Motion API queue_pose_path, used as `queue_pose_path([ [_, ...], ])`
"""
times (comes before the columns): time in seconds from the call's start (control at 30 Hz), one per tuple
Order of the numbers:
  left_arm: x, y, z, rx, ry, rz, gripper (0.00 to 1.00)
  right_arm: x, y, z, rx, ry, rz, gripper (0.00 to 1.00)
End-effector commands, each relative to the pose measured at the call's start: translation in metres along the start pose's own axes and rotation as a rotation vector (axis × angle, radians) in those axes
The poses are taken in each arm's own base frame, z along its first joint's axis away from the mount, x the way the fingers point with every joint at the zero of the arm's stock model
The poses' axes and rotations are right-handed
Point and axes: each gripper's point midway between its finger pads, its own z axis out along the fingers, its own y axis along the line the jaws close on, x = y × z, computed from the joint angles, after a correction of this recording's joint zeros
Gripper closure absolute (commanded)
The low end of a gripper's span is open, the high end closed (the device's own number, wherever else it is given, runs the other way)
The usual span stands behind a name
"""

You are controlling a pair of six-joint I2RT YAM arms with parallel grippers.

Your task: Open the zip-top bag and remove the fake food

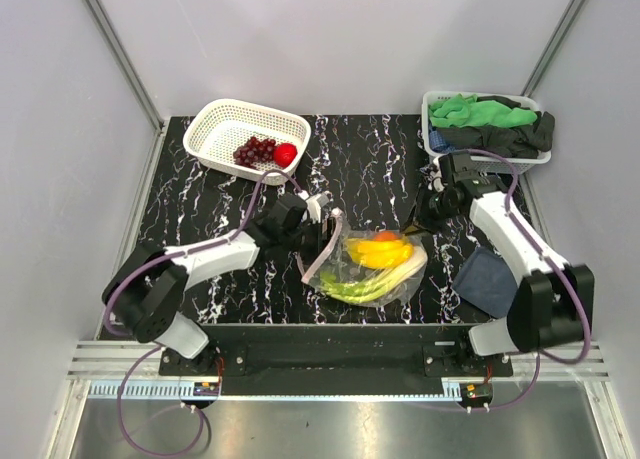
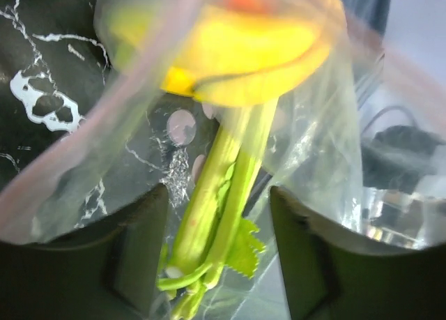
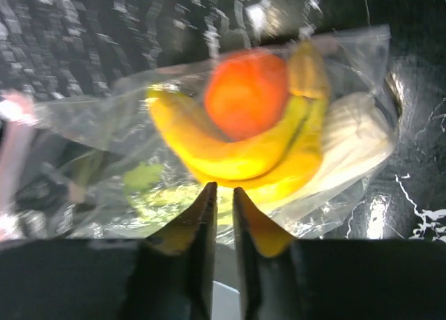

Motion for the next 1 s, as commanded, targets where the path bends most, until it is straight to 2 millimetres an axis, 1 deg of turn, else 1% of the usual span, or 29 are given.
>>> queue_pose_path([
  [0.0, -0.008, -0.012, 0.007, 0.118, 0.018, -0.032, 0.31, 0.007, -0.024, 0.024, 0.078, 0.066, -0.021, 0.84],
  [0.13, -0.012, -0.009, 0.012, 0.146, 0.033, -0.054, 0.30, 0.011, -0.042, 0.045, 0.125, 0.103, -0.017, 0.87],
  [0.17, -0.016, -0.009, 0.012, 0.158, 0.019, -0.055, 0.30, 0.013, -0.044, 0.048, 0.129, 0.113, -0.017, 0.87],
  [0.23, -0.018, -0.007, 0.015, 0.164, 0.023, -0.075, 0.31, 0.020, -0.046, 0.057, 0.104, 0.146, -0.007, 0.90],
  [0.27, -0.022, -0.009, 0.015, 0.181, 0.010, -0.069, 0.31, 0.025, -0.045, 0.060, 0.090, 0.162, 0.002, 0.90],
  [0.3, -0.022, -0.007, 0.018, 0.181, 0.011, -0.079, 0.29, 0.033, -0.040, 0.065, 0.041, 0.186, 0.014, 0.90],
  [0.33, -0.023, -0.008, 0.019, 0.185, 0.007, -0.081, 0.28, 0.036, -0.040, 0.067, 0.026, 0.198, 0.028, 0.90],
  [0.37, -0.026, -0.009, 0.020, 0.197, -0.002, -0.077, 0.27, 0.046, -0.043, 0.070, 0.022, 0.219, 0.043, 0.90],
  [0.43, -0.024, -0.005, 0.025, 0.194, 0.004, -0.095, 0.25, 0.052, -0.038, 0.073, -0.013, 0.231, 0.062, 0.91],
  [0.47, -0.024, -0.004, 0.026, 0.200, 0.001, -0.095, 0.25, 0.059, -0.040, 0.074, -0.014, 0.248, 0.074, 0.91],
  [0.53, -0.022, 0.001, 0.030, 0.190, 0.001, -0.117, 0.24, 0.065, -0.033, 0.075, -0.062, 0.257, 0.097, 0.91],
  [0.6, -0.021, 0.002, 0.032, 0.201, -0.005, -0.127, 0.23, 0.074, -0.031, 0.078, -0.082, 0.274, 0.120, 0.93],
  [0.63, -0.021, 0.003, 0.033, 0.204, -0.005, -0.128, 0.22, 0.076, -0.029, 0.078, -0.090, 0.278, 0.121, 0.93],
  [0.67, -0.017, 0.006, 0.035, 0.195, 0.009, -0.135, 0.21, 0.083, -0.029, 0.079, -0.095, 0.293, 0.123, 0.94],
  [0.7, -0.017, 0.007, 0.036, 0.187, 0.011, -0.130, 0.20, 0.084, -0.023, 0.081, -0.118, 0.293, 0.128, 0.95],
  [0.73, -0.016, 0.011, 0.037, 0.169, 0.008, -0.134, 0.18, 0.088, -0.023, 0.082, -0.125, 0.307, 0.130, 0.95],
  [0.77, -0.016, 0.011, 0.035, 0.165, 0.007, -0.129, 0.16, 0.091, -0.023, 0.083, -0.129, 0.315, 0.134, 0.96],
  [0.87, -0.014, 0.012, 0.033, 0.149, 0.004, -0.135, 0.16, 0.091, -0.024, 0.083, -0.131, 0.315, 0.121, 0.98],
  [0.93, -0.019, 0.006, 0.028, 0.152, -0.015, -0.131, 0.18, 0.088, -0.022, 0.079, -0.134, 0.291, 0.107, 0.99],
  [0.97, -0.015, 0.009, 0.026, 0.121, 0.000, -0.156, 0.19, 0.087, -0.020, 0.077, -0.138, 0.286, 0.098, 0.99],
])
